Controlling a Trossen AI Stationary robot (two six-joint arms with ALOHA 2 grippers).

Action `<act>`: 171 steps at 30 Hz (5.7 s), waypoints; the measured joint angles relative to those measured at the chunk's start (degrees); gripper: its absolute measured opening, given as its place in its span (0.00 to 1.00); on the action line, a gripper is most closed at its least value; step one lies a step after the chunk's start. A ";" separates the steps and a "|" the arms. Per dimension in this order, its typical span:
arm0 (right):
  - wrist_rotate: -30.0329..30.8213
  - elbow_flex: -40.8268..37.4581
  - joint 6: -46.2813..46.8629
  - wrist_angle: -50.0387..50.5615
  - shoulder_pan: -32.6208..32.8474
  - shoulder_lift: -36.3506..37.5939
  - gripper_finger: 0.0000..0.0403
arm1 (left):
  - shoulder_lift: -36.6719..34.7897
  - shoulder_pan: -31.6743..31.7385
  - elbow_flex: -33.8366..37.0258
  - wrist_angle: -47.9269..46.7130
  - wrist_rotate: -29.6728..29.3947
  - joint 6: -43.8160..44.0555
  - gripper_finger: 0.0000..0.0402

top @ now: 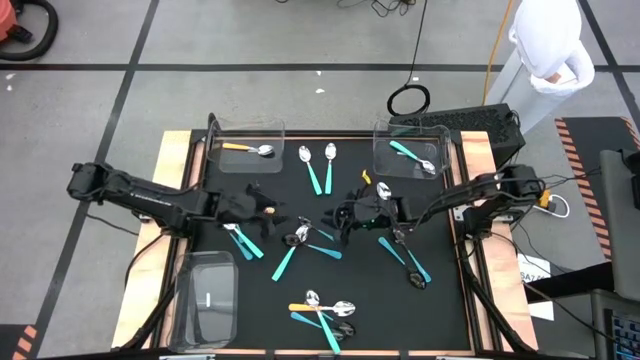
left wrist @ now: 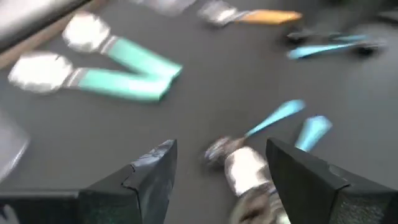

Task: Sort silverware by color (type)
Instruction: Put the top left yellow spoon into the top left bin, then put the bottom yellow spoon into the top left bin

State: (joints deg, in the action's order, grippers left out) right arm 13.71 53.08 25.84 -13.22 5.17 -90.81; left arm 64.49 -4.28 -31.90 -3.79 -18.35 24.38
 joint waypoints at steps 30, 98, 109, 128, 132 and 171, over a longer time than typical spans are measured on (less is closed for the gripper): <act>2.74 0.00 -13.11 0.23 -4.24 -0.14 0.29 | 15.19 14.76 -2.34 -29.10 7.34 -5.41 0.47; 20.79 -0.07 23.19 15.02 23.50 -0.19 0.29 | 13.06 -4.67 -21.03 -9.99 28.46 -27.94 0.40; 20.70 -0.04 25.77 14.73 23.96 -0.19 0.29 | 26.77 -23.58 -16.39 15.83 19.03 -24.81 0.40; 20.56 -0.04 26.05 14.75 23.96 -0.19 0.29 | 43.86 -27.75 -17.92 19.98 15.25 -18.04 0.53; 20.61 -0.04 26.43 14.76 23.96 -0.19 0.29 | 45.24 -27.75 -18.03 20.18 15.04 -17.21 0.54; 22.26 0.00 27.48 14.92 24.32 -0.19 0.29 | 37.02 -15.75 -17.84 10.44 9.86 -11.41 0.23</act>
State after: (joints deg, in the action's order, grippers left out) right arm 35.97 53.08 53.32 1.70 29.49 -91.00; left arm 101.51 -20.03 -49.74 6.65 -8.49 12.97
